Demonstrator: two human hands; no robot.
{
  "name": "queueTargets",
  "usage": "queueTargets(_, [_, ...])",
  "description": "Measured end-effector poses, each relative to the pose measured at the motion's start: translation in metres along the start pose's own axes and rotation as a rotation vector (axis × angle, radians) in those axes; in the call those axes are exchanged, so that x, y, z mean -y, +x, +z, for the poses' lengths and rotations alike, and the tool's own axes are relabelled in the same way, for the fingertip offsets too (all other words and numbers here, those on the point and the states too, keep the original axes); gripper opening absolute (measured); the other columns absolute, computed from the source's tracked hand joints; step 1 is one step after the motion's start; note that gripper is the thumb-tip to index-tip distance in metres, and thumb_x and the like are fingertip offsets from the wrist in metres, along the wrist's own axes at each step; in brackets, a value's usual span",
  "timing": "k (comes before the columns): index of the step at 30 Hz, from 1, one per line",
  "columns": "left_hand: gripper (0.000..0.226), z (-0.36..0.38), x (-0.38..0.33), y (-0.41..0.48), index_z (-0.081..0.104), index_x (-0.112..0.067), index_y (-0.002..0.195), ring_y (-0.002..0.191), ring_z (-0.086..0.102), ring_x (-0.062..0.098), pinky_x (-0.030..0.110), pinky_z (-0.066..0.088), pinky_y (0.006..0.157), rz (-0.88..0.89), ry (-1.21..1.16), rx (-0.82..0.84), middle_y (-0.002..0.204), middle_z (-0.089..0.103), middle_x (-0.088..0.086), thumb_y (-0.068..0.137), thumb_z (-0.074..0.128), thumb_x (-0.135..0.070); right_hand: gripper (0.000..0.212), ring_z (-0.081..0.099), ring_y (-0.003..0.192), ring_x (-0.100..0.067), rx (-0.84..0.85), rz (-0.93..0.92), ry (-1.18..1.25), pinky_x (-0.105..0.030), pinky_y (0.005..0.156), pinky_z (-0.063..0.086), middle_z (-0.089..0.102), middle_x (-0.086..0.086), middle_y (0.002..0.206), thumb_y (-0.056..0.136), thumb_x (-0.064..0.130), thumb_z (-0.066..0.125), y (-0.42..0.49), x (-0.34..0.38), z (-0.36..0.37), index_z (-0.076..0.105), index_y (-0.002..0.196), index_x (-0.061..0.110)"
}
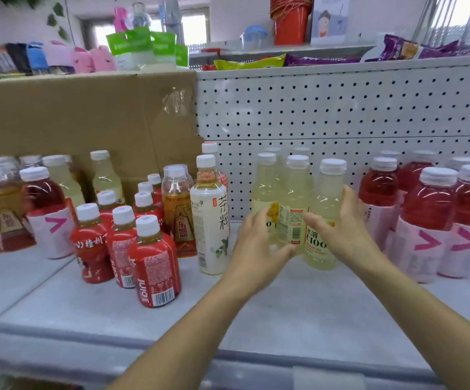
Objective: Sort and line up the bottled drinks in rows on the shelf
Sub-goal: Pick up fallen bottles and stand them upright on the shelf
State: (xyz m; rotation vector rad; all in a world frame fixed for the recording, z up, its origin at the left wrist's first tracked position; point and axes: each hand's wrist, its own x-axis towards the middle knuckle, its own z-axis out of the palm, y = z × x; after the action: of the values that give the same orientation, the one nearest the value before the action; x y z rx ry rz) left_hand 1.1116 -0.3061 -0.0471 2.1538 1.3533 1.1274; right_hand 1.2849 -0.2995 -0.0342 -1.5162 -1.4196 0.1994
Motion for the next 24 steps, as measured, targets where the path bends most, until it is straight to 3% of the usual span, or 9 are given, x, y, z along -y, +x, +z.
queueTargets(3, [0.066, -0.028, -0.003, -0.022, 0.042, -0.018, 0.142, 0.128, 0.035, 0.009, 0.022, 0.026, 0.112, 0.256, 0.224, -0.363, 0.138, 0.044, -0.002, 0.085, 0.069, -0.034, 0.085, 0.025, 0.137, -0.024, -0.171, -0.123, -0.085, -0.034, 0.115, 0.019, 0.030, -0.012, 0.148, 0.083, 0.023, 0.076, -0.010, 0.010, 0.004, 0.024, 0.149, 0.006])
queueTargets(6, [0.078, -0.049, 0.008, -0.012, 0.035, -0.007, 0.145, 0.136, 0.031, 0.024, 0.030, 0.020, 0.118, 0.233, 0.233, -0.643, 0.145, 0.038, 0.011, 0.080, 0.074, -0.024, 0.074, 0.028, 0.136, -0.025, -0.264, -0.349, -0.076, -0.025, 0.114, 0.015, 0.035, -0.014, 0.147, 0.084, 0.013, 0.073, -0.018, 0.028, 0.010, 0.034, 0.145, 0.004])
queueTargets(9, [0.097, -0.058, 0.012, 0.006, 0.017, -0.013, 0.152, 0.141, 0.025, 0.024, 0.039, 0.024, 0.119, -0.062, -0.043, -0.533, 0.151, 0.026, 0.009, 0.079, 0.080, -0.023, 0.061, 0.031, 0.131, -0.011, -0.124, -0.370, 0.078, -0.022, 0.110, 0.020, 0.040, -0.002, 0.142, 0.090, 0.014, 0.066, -0.022, 0.052, 0.022, 0.039, 0.144, 0.011])
queueTargets(12, [0.093, -0.054, 0.024, 0.017, 0.021, -0.017, 0.147, 0.134, 0.038, 0.023, 0.040, 0.035, 0.112, -0.242, -0.217, -0.422, 0.144, 0.036, 0.006, 0.077, 0.082, -0.026, 0.052, 0.038, 0.133, -0.007, 0.092, -0.287, 0.251, -0.026, 0.111, 0.029, 0.044, 0.006, 0.140, 0.096, 0.021, 0.059, -0.016, 0.064, 0.034, 0.040, 0.145, 0.021])
queueTargets(15, [0.072, -0.053, 0.030, 0.012, 0.032, -0.018, 0.129, 0.120, 0.049, 0.023, 0.043, 0.044, 0.101, -0.272, -0.201, -0.421, 0.127, 0.047, 0.003, 0.078, 0.080, -0.030, 0.044, 0.050, 0.124, -0.011, 0.231, -0.183, 0.337, -0.027, 0.102, 0.041, 0.053, 0.003, 0.133, 0.100, 0.026, 0.055, -0.002, 0.070, 0.046, 0.044, 0.142, 0.022])
queueTargets(18, [0.065, -0.056, 0.028, -0.006, 0.028, -0.031, 0.121, 0.111, 0.055, 0.015, 0.042, 0.051, 0.095, -0.239, -0.232, -0.361, 0.119, 0.051, -0.005, 0.080, 0.078, -0.032, 0.045, 0.054, 0.117, -0.014, 0.338, -0.098, 0.361, -0.020, 0.085, 0.042, 0.055, 0.001, 0.128, 0.101, 0.030, 0.053, 0.014, 0.077, 0.058, 0.043, 0.143, 0.019])
queueTargets(20, [0.065, -0.060, 0.023, -0.023, 0.027, -0.038, 0.121, 0.107, 0.057, 0.008, 0.041, 0.054, 0.093, -0.214, -0.253, -0.313, 0.116, 0.053, -0.013, 0.081, 0.077, -0.034, 0.052, 0.053, 0.117, -0.015, 0.400, -0.060, 0.361, -0.024, 0.087, 0.042, 0.054, -0.001, 0.132, 0.099, 0.033, 0.055, 0.026, 0.083, 0.070, 0.039, 0.146, 0.017])
queueTargets(24, [0.068, -0.069, 0.016, -0.047, 0.025, -0.043, 0.124, 0.109, 0.059, 0.008, 0.038, 0.056, 0.090, -0.205, -0.236, -0.296, 0.118, 0.054, -0.016, 0.081, 0.077, -0.037, 0.073, 0.052, 0.118, -0.016, 0.513, -0.005, 0.389, -0.030, 0.091, 0.042, 0.050, -0.004, 0.142, 0.092, 0.031, 0.067, 0.042, 0.096, 0.100, 0.028, 0.152, 0.016])
